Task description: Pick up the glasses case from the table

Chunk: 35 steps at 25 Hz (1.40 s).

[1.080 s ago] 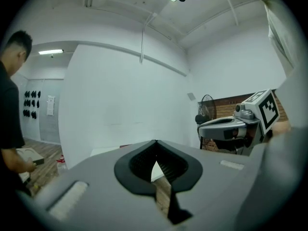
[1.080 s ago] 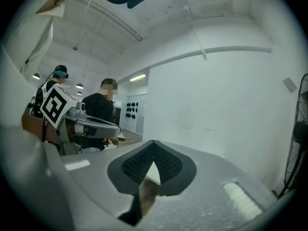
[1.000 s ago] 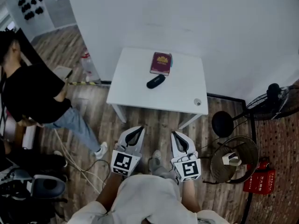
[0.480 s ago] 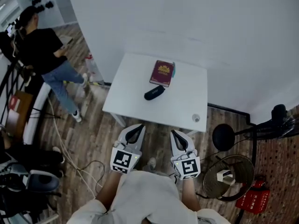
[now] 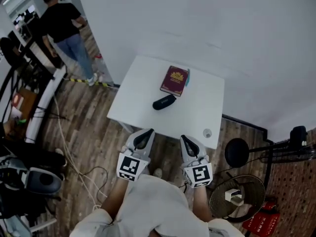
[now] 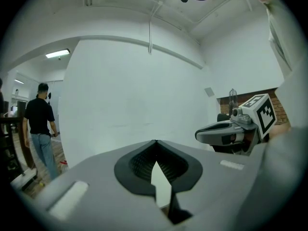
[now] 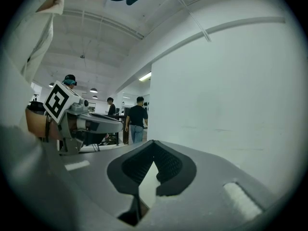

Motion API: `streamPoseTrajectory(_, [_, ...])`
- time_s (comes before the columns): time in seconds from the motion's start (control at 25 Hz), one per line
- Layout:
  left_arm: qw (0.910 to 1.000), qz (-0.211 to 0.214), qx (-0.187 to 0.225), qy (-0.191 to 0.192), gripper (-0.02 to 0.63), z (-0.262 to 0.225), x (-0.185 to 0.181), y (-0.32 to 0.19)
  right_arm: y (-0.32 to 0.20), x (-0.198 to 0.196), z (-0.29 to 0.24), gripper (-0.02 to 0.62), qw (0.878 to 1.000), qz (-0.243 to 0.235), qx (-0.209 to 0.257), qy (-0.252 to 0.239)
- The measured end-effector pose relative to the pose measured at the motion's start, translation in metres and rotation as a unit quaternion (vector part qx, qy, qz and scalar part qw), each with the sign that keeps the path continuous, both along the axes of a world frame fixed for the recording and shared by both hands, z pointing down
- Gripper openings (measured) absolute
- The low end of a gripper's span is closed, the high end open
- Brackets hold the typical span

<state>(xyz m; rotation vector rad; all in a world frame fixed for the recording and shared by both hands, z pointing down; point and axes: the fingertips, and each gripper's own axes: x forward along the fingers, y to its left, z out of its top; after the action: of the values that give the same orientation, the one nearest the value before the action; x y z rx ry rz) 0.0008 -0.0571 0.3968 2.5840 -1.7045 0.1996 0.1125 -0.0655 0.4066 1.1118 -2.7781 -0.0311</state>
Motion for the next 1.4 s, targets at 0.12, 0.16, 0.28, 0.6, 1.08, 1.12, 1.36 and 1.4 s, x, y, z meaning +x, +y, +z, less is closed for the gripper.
streamPoseTrajectory(0.12, [1.0000, 0.000, 0.000, 0.001, 0.018, 0.002, -0.002, -0.015, -0.014, -0.002, 0.003, 0.005, 1.000, 0.001, 0.001, -0.003])
streamPoseTrajectory(0.16, [1.0000, 0.001, 0.001, 0.002, 0.018, 0.003, -0.003, -0.020, -0.019, -0.003, 0.004, 0.005, 1.000, 0.001, 0.001, -0.003])
streamPoseTrajectory(0.28, [1.0000, 0.006, 0.001, 0.004, 0.018, 0.005, -0.009, -0.036, -0.033, -0.010, 0.006, 0.005, 1.000, 0.001, 0.000, -0.003])
streamPoseTrajectory(0.6, [0.9993, 0.029, -0.017, 0.015, 0.018, 0.020, -0.034, -0.095, -0.088, -0.036, 0.020, 0.005, 1.000, 0.019, -0.017, 0.002])
streamPoseTrajectory(1.08, [0.9949, 0.088, -0.043, 0.025, 0.018, 0.037, -0.062, -0.193, -0.181, -0.066, 0.035, 0.005, 0.997, 0.061, -0.044, 0.005])
streamPoseTrajectory(1.12, [0.9936, 0.099, -0.047, 0.027, 0.019, 0.040, -0.062, -0.201, -0.188, -0.067, 0.039, 0.005, 0.997, 0.065, -0.050, 0.009])
streamPoseTrajectory(1.36, [0.9857, 0.137, -0.097, 0.013, 0.024, 0.085, -0.065, -0.234, -0.217, -0.074, 0.072, 0.005, 0.991, 0.087, -0.091, 0.033])
streamPoseTrajectory(1.4, [0.9840, 0.143, -0.105, 0.008, 0.029, 0.092, -0.064, -0.238, -0.219, -0.075, 0.077, 0.005, 0.990, 0.091, -0.098, 0.035])
